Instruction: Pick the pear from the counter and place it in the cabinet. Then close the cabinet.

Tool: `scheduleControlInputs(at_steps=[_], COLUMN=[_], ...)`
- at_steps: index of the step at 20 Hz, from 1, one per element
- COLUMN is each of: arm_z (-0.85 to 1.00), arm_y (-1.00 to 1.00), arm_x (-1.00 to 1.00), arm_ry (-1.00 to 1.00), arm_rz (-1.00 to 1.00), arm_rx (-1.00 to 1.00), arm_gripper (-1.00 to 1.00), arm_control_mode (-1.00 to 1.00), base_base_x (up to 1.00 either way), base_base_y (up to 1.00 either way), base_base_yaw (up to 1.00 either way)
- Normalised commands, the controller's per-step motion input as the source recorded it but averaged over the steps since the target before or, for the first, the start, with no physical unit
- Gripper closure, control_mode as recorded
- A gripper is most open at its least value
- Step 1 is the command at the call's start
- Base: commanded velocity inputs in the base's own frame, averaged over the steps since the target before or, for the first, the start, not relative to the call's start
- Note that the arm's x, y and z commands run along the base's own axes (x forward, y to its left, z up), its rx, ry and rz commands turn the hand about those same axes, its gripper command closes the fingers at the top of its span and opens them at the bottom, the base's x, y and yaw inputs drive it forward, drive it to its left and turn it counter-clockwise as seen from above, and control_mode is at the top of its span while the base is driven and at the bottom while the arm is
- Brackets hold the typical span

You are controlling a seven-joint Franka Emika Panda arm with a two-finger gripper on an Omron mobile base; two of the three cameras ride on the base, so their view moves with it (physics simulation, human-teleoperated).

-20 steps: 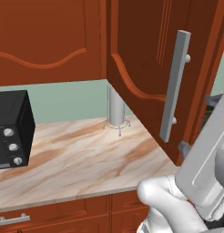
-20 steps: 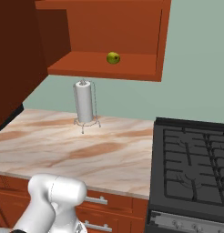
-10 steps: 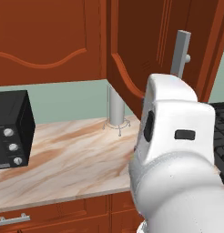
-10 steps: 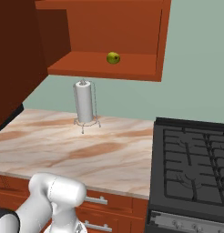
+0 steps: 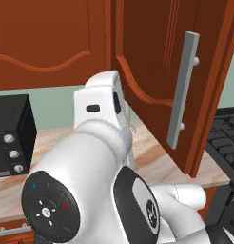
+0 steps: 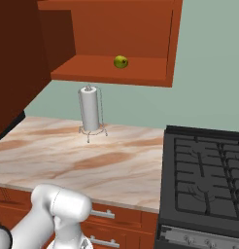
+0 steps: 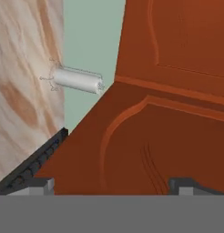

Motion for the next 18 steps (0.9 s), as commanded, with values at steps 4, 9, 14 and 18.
scheduleControlInputs(at_steps=[4,9,14,18], arm_z=[-0.18,-0.03,0.08,0.31], arm_y=[-0.29,-0.60,-0.93,-1.00], arm_x=[0.76,0.69,0.21,-0.16], arm_ry=[0.00,0.00,0.00,0.00], arm_rz=[-0.32,-0.29,-0.08,0.00], arm_rx=[-0.34,-0.29,-0.22,-0.18], arm_gripper=[-1.00,-1.00,-1.00,-1.00], arm_control_mode=[-1.00,-1.00,-1.00,-1.00], base_base_x=[0.00,0.00,0.00,0.00], base_base_y=[0.00,0.00,0.00,0.00], base_base_yaw=[0.00,0.00,0.00,0.00])
